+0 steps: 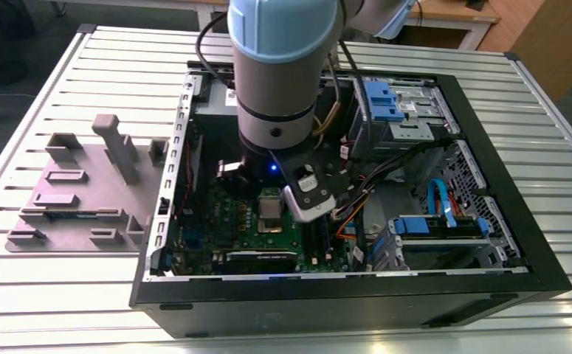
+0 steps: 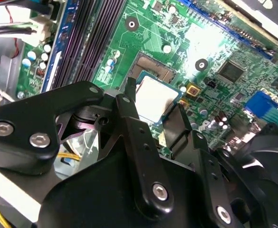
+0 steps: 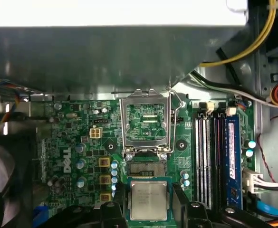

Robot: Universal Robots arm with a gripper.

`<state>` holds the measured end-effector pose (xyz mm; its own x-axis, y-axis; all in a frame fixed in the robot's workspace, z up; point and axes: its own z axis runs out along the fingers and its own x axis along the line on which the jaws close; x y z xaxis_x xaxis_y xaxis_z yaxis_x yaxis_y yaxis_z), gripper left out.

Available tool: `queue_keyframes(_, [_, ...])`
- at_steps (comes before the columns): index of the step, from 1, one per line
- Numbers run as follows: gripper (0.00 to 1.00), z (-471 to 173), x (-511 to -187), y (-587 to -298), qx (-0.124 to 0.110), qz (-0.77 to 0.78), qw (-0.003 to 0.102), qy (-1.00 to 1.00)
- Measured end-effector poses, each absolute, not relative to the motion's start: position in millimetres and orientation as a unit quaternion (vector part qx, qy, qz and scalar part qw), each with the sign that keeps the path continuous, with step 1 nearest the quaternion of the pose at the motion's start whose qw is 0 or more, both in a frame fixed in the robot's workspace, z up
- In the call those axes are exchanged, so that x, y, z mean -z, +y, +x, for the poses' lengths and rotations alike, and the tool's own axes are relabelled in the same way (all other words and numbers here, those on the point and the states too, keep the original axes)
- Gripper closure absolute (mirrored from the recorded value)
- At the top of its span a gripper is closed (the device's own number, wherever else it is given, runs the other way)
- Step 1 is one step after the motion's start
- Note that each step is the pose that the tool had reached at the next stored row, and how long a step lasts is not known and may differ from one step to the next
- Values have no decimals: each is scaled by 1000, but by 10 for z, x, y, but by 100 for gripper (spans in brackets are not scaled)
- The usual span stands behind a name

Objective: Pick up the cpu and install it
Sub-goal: 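Place the cpu into insertion slot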

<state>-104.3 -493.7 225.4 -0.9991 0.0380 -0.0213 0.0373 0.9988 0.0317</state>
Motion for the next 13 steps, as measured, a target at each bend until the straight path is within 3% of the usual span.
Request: queue_keyframes(13, [53,-1036,-2017,-4937,-16,25,11,1000])
